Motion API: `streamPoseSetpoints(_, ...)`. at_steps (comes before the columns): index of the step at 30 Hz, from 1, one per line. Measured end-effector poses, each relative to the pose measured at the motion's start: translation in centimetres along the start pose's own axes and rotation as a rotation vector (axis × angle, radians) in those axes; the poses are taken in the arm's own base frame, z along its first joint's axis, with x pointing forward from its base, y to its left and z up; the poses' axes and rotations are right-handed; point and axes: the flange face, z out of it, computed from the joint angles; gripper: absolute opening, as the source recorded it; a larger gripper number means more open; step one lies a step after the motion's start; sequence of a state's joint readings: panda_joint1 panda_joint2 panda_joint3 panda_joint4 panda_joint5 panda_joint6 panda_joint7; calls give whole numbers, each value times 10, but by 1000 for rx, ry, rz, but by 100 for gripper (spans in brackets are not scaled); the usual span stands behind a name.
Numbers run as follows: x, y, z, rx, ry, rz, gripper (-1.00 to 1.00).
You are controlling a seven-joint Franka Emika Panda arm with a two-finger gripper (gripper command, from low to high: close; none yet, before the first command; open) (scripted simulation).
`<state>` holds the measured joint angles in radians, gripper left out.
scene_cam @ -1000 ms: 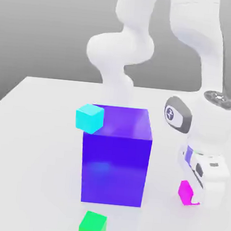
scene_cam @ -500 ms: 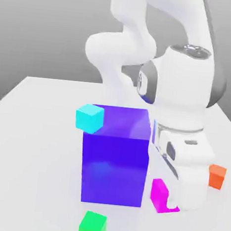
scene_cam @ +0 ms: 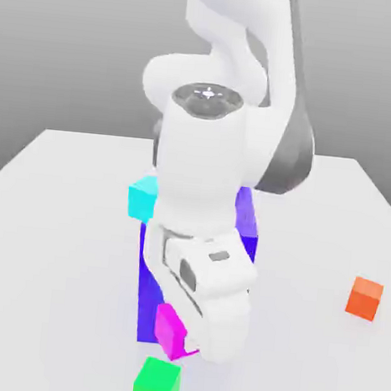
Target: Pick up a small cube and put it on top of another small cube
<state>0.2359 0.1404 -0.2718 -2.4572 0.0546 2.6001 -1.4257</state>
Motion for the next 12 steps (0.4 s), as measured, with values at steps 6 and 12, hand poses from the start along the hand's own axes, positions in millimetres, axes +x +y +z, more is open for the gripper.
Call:
streamPoseSetpoints(6,-5,1,33,5,7,-76,-100)
streamPoseSetpoints(12,-6,-1,62,9,8,-76,100)
